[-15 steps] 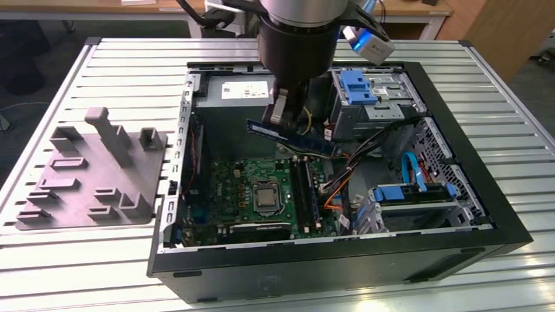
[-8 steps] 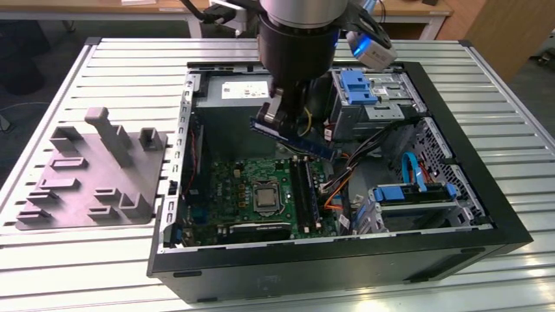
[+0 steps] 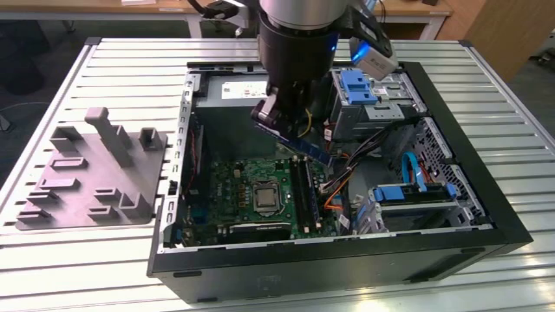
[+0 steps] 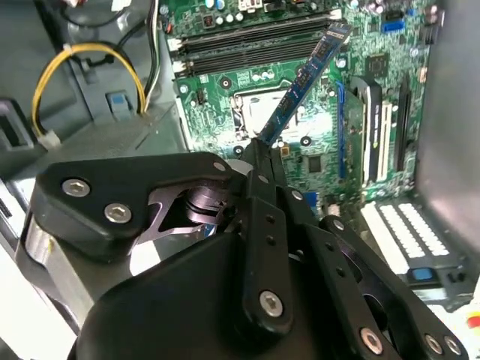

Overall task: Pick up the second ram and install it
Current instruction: 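Insert the second ram into the second slot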

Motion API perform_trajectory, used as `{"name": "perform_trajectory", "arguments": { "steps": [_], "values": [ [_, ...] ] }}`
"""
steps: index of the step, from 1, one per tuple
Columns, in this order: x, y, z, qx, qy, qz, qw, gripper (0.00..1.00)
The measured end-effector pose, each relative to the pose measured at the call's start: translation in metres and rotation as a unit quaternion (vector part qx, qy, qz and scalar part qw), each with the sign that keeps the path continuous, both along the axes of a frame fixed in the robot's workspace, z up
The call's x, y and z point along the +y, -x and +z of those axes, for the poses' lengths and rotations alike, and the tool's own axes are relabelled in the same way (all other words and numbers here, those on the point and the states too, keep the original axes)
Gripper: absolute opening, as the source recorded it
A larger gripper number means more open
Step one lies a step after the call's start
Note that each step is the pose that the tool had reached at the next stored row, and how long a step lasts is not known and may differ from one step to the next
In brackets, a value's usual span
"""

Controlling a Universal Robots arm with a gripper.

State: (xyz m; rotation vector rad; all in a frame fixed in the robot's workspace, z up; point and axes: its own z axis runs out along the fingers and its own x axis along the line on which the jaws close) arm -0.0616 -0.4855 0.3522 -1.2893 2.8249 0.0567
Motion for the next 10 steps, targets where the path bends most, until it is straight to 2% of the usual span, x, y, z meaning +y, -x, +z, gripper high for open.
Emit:
{"name": "perform_trajectory", "arguments": {
  "steps": [5,8,10],
  "values": [
    [0.0,0.0,-0.0008,0.0,0.0,-0.046,0.999,0.11],
    [0.0,0.0,-0.0012,0.0,0.0,-0.073,0.9973,0.11],
    [0.0,0.0,-0.0015,0.0,0.0,-0.091,0.9958,0.11]
  ]
}}
